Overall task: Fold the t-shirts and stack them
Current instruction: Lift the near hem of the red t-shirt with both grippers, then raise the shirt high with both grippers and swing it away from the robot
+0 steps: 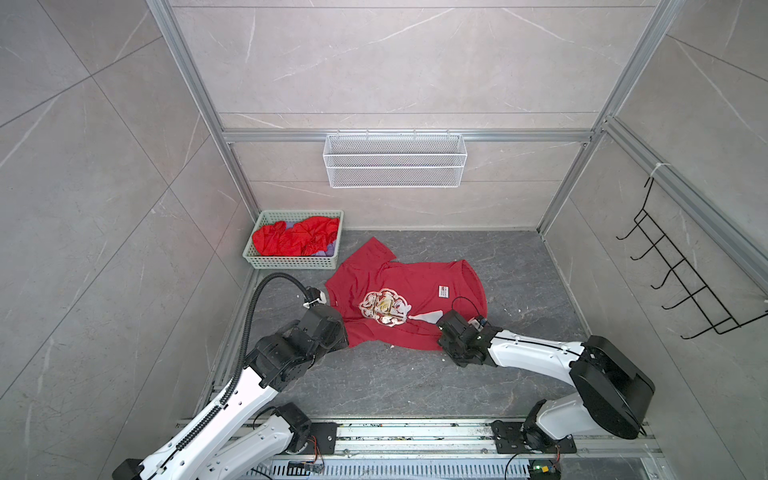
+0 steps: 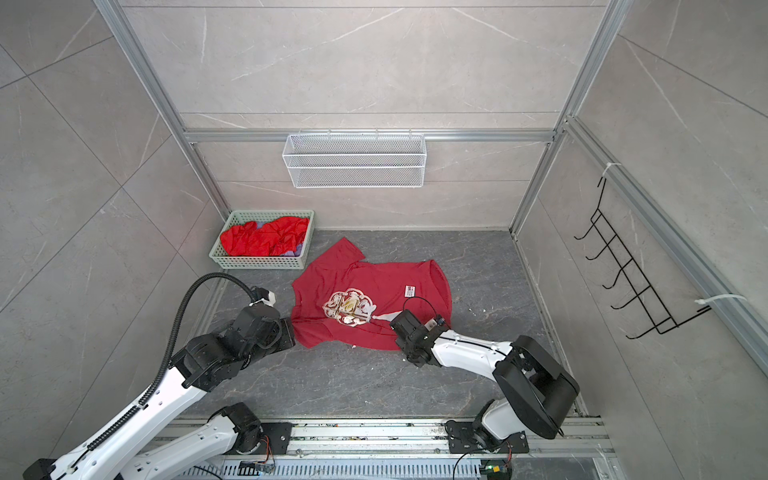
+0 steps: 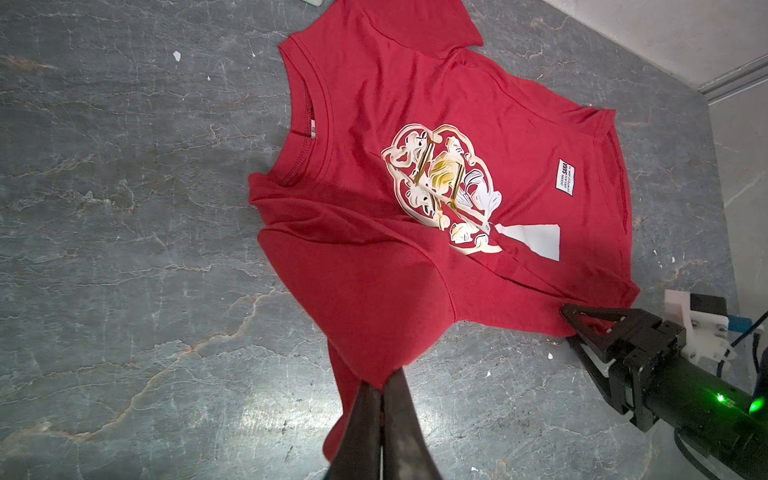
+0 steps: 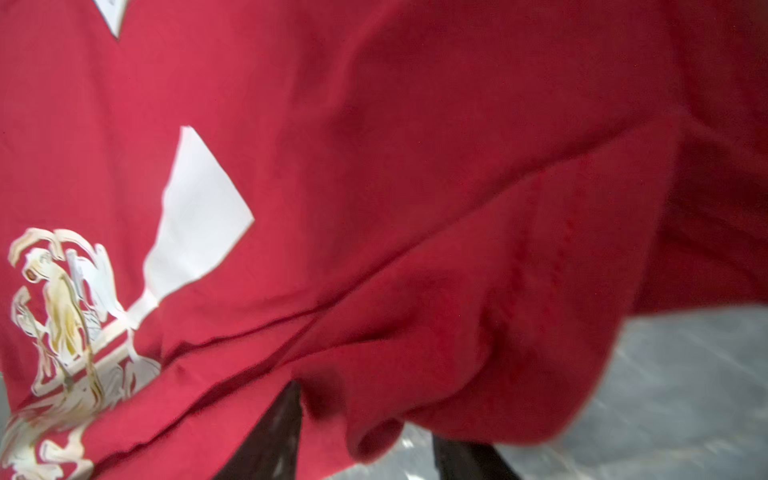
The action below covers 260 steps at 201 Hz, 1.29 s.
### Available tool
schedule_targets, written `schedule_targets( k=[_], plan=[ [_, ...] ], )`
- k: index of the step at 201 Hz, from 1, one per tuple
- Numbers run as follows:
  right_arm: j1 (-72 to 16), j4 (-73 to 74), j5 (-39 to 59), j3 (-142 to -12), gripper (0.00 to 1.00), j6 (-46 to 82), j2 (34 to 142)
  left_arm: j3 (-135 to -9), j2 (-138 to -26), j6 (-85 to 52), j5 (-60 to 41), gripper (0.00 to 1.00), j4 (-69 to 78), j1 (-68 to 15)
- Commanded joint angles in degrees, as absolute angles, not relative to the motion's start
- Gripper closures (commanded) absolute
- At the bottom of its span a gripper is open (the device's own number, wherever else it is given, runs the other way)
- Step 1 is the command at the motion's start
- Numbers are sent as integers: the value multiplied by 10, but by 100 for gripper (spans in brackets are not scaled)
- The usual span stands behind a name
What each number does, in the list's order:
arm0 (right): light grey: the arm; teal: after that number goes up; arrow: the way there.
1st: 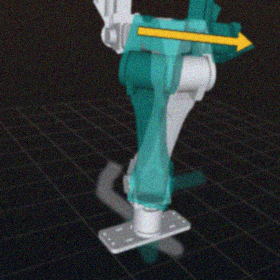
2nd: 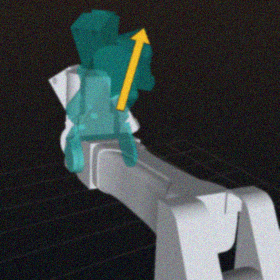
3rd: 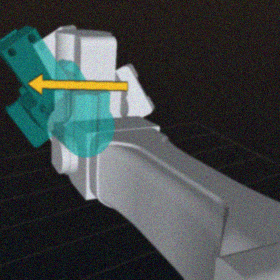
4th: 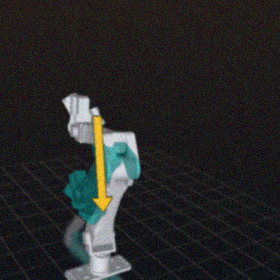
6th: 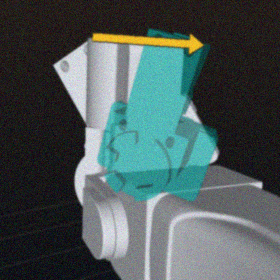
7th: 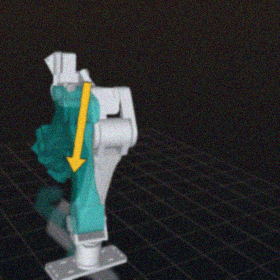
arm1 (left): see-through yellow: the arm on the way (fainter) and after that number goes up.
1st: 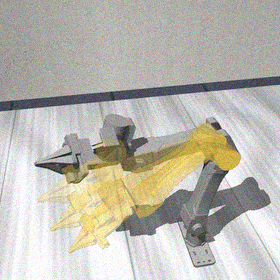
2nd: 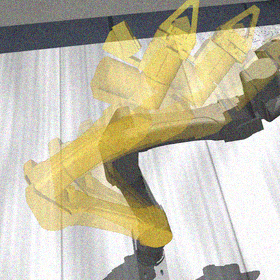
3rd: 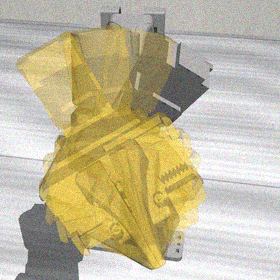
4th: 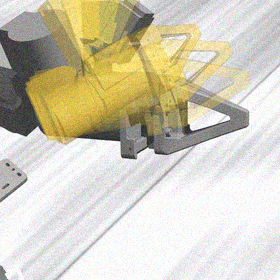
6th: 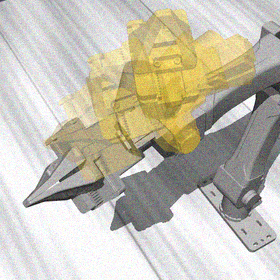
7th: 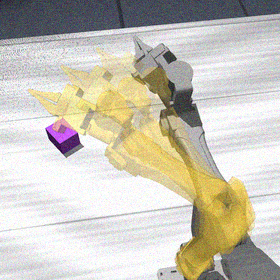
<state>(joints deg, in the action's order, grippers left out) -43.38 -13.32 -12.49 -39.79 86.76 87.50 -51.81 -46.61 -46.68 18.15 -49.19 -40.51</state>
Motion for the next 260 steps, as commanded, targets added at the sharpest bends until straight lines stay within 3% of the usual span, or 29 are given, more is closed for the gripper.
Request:
schedule_targets(
  k=[1,37,74,100,140,207,260],
  plan=[
    [-419,-168,-117,-369,69,871,941,-522,-457,-459,198,100,-491,-405],
    [-418,-206,-144,-372,100,858,895,-524,-456,-461,199,100,-490,-405],
    [-418,-311,-230,-418,100,774,754,-552,-451,-425,205,100,-473,-405],
    [-417,-354,-272,-510,100,636,677,-593,-441,-364,204,100,-419,-405],
    [-417,-414,-272,-701,100,447,658,-669,-427,-263,137,100,-283,-405],
    [-417,-450,-194,-994,100,231,602,-946,-460,-131,-11,100,-306,-405],
    [-417,-504,-199,-1161,100,89,633,-1046,-486,-76,-13,100,-277,-405]
  ],
)
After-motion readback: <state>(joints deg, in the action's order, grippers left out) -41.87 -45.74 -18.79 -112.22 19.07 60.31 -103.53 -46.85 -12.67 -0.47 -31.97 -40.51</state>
